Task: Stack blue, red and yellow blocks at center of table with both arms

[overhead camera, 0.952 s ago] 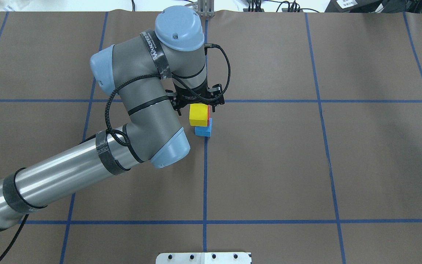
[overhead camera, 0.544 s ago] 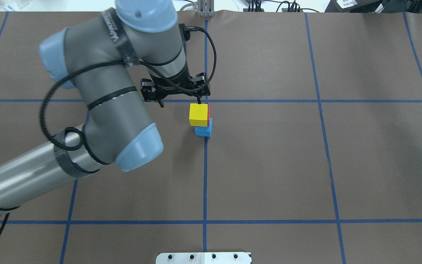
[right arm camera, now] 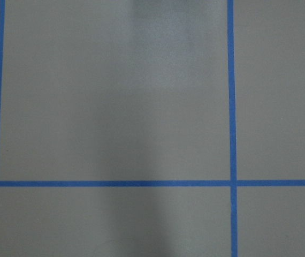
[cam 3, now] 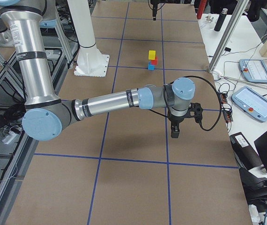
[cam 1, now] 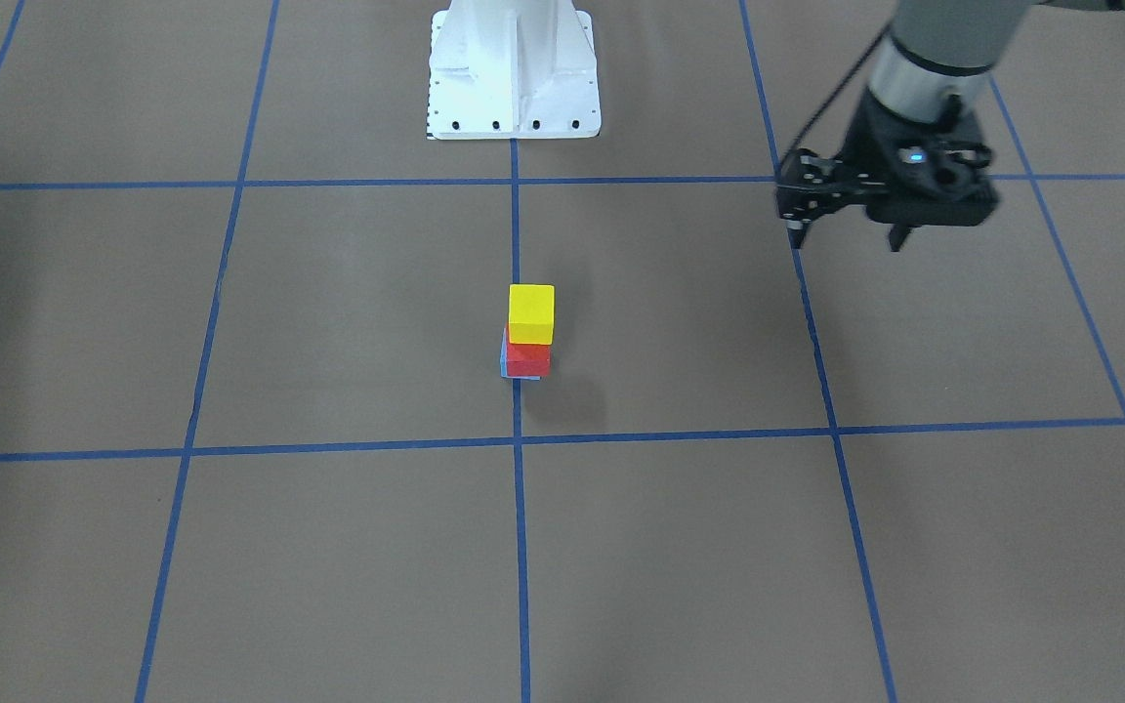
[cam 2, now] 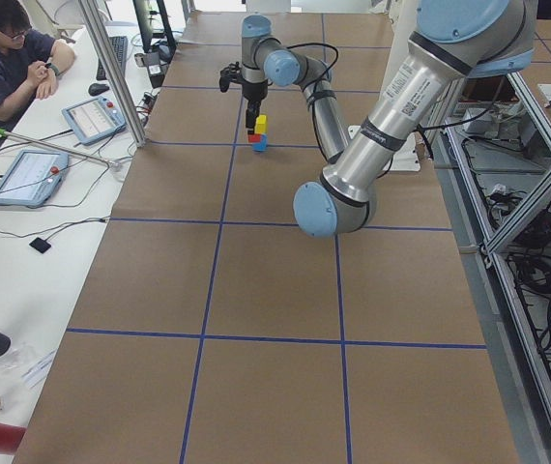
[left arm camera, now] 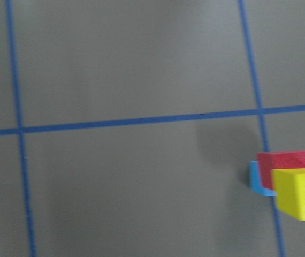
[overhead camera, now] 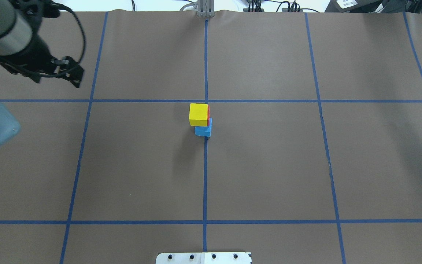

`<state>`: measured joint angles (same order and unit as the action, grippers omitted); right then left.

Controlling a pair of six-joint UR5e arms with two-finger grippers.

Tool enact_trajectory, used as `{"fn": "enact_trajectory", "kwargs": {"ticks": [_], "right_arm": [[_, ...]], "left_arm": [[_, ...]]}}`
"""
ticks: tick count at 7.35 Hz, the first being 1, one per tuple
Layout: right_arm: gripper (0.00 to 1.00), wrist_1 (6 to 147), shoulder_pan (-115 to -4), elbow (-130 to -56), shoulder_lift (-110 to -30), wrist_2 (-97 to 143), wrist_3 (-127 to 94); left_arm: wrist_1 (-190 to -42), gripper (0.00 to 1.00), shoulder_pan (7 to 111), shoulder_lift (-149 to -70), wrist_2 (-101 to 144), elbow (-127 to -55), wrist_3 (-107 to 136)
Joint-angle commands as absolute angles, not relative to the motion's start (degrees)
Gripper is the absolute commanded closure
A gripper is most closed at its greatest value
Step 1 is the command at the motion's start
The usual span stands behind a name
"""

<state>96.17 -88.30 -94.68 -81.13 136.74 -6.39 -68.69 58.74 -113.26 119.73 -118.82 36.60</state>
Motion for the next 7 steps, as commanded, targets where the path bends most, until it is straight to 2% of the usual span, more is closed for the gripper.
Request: {"fn": "enact_trajectory", "kwargs": {"ticks": [1, 3, 7], "right_arm": [[0.00, 96.0, -89.3, -95.5, -85.2, 136.8, -4.7], [0.00, 95.8, -89.6, -95.8, -87.1, 139.7, -4.7], [0.00, 95.8, -92.6, -96.3, -88.7, 139.1, -3.0]], "left_arm": [[-70.2, 0.00, 75.9, -102.0, 124.5, -115.7, 11.5], [-71.4, 0.00, 90.1, -99.9, 131.3, -104.5, -11.0], [-78.5, 0.00, 91.4, -95.7, 131.6, -93.0, -15.4]]}}
